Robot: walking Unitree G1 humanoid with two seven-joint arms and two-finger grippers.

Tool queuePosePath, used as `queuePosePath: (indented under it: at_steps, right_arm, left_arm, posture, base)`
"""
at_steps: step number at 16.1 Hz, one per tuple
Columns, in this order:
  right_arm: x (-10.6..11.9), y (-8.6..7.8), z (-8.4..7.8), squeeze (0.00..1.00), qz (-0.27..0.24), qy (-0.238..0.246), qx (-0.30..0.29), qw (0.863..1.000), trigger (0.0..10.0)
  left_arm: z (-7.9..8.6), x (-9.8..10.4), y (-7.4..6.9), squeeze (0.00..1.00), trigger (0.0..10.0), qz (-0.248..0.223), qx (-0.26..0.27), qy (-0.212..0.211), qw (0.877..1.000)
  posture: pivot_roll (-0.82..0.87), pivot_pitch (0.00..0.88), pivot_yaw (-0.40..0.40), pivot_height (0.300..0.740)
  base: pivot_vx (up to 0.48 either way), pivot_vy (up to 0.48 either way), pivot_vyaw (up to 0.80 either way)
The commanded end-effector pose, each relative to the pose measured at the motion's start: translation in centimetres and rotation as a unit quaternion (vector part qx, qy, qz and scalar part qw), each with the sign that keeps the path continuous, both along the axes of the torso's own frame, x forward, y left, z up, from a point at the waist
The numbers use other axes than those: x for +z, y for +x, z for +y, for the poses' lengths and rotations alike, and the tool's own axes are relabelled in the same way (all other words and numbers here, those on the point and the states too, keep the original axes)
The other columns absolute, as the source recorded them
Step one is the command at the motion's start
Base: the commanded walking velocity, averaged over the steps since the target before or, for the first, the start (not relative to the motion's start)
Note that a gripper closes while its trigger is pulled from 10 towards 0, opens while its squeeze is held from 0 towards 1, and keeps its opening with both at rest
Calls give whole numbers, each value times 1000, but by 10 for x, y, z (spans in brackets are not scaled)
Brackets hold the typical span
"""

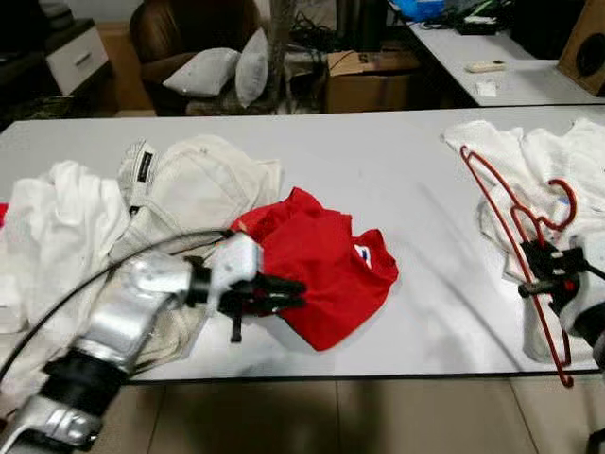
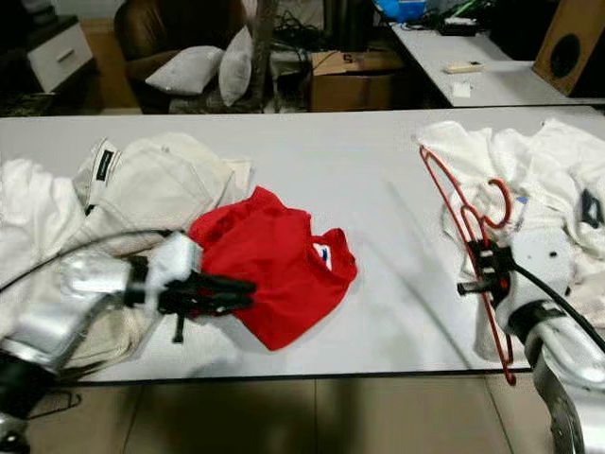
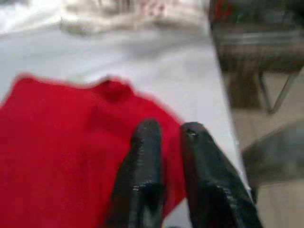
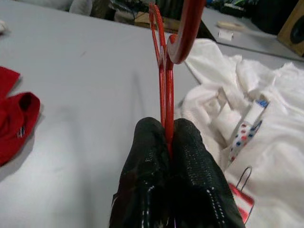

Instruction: Hang hanger

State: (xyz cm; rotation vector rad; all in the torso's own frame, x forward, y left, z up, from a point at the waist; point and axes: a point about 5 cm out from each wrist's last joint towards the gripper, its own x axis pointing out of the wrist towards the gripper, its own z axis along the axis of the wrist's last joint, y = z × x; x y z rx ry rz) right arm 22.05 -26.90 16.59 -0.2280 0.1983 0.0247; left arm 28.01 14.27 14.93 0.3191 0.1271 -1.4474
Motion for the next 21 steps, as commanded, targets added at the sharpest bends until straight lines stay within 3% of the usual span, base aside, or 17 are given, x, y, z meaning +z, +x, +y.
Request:
queuePosePath:
  at_steps: [1,3,4,5,7,10,11,12,16,18,19,20,21]
  right_arm:
    - [7,0,4,0,-14,2,11,1000,10000]
    - [6,2,6,0,-14,4,13,1000,10000]
    - [6,3,7,0,-16,6,16,1000,10000]
    - [6,3,9,0,-16,8,18,1000,10000]
    - [5,1,12,0,-16,10,22,1000,10000]
    - [5,-5,14,0,-18,13,14,1000,10000]
    - [5,-7,14,0,-19,14,10,1000,10000]
    - [5,-8,14,0,-19,14,8,1000,10000]
    - [5,-9,16,0,-21,18,5,1000,10000]
    - [5,-9,16,0,-21,18,5,1000,10000]
    - [5,-9,17,0,-21,19,6,1000,10000]
    - [5,-8,17,0,-20,18,8,1000,10000]
    - [5,-8,18,0,-20,18,10,1000,10000]
  left_arm:
    - [-5,15,0,1000,10000,2,-9,-43,999]
    - [-20,33,11,1000,10000,-5,8,-109,994]
    - [-28,36,18,1000,10000,-6,17,-118,993]
    - [-34,34,25,1000,10000,-8,26,-112,993]
    - [-54,18,54,1000,10000,-39,69,-32,996]
    - [-65,17,80,1000,10000,-49,137,-15,989]
    - [-69,14,84,361,10000,-39,146,-11,988]
    - [-70,11,87,0,10000,-46,158,0,986]
    - [-70,-7,93,0,10000,-48,210,62,975]
    - [-68,-14,92,0,10000,-37,206,75,975]
    - [-66,-17,92,0,2667,-39,212,84,973]
    - [-65,-18,93,0,0,-39,218,88,971]
    - [-63,-20,93,0,0,-40,223,93,969]
  posture:
    - [9,0,67,740]
    - [9,0,68,740]
    - [6,0,72,740]
    - [6,0,74,740]
    - [-12,0,97,740]
    - [-35,0,133,740]
    - [-37,0,138,740]
    - [-39,0,144,740]
    - [-42,0,154,740]
    - [-40,0,152,740]
    - [-38,0,148,740]
    - [-38,0,148,740]
    - [-37,0,145,740]
  base:
    - [0,0,0]
    - [0,0,0]
    - [0,0,0]
    - [0,0,0]
    - [0,0,0]
    - [0,0,0]
    - [0,0,0]
    - [0,0,0]
    - [0,0,0]
    - [0,0,0]
    - [0,0,0]
    - [0,0,0]
    - [0,0,0]
